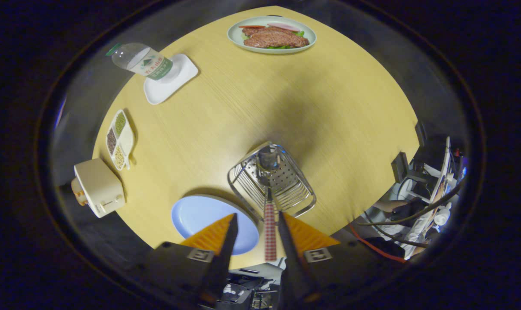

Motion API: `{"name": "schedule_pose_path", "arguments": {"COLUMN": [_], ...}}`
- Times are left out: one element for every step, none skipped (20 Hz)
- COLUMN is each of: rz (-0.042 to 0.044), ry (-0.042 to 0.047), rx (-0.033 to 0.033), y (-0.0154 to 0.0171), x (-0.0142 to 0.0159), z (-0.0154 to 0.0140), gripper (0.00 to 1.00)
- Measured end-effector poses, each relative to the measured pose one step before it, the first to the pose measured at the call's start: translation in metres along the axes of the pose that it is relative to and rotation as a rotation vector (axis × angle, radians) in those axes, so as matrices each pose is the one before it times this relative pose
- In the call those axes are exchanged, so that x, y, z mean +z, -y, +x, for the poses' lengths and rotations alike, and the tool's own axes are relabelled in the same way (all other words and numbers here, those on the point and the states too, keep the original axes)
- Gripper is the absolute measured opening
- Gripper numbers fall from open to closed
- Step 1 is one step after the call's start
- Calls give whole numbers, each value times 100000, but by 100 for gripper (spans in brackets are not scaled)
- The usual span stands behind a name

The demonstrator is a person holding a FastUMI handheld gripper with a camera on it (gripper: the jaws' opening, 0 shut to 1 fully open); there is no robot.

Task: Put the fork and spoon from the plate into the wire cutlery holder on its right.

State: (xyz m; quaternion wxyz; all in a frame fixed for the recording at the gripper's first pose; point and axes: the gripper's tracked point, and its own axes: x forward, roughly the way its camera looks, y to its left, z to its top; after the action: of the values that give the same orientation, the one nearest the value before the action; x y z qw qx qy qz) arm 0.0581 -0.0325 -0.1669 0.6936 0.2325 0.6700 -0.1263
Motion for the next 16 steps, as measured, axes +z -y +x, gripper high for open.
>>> {"name": "schedule_pose_path", "arguments": {"rz": [-1201, -2105, -1881, -1206, -759, -192, -173, -466, -1098, -1418, -2136, -2509, -2671, -2730, -2699, -2573], "ry": [1120, 753, 1387, 1780, 2289, 2906, 3545, 4038, 4317, 4523, 4968, 4844, 5130, 5156, 5561, 6523], "rx": [-14, -1219, -1069, -442, 310, 390, 366, 342, 538, 528, 1188, 1072, 822, 826, 417, -1312], "y": [16, 437, 532, 134, -17, -88, -301, -7, -19, -77, -190, -80, 5, 37, 207, 572], "x": [-108, -198, -174, -47, -23, 77, 105, 120, 193, 196, 309, 201, 267, 318, 496, 676], "z": [-413, -182, -541, -274, -450, -580, -429, -501, -529, -529, -448, -383, -348, -192, -156, -24], "gripper": [44, 52, 60, 68, 76, 84, 92, 100, 100, 100, 100, 100, 99, 99, 99, 99]}}
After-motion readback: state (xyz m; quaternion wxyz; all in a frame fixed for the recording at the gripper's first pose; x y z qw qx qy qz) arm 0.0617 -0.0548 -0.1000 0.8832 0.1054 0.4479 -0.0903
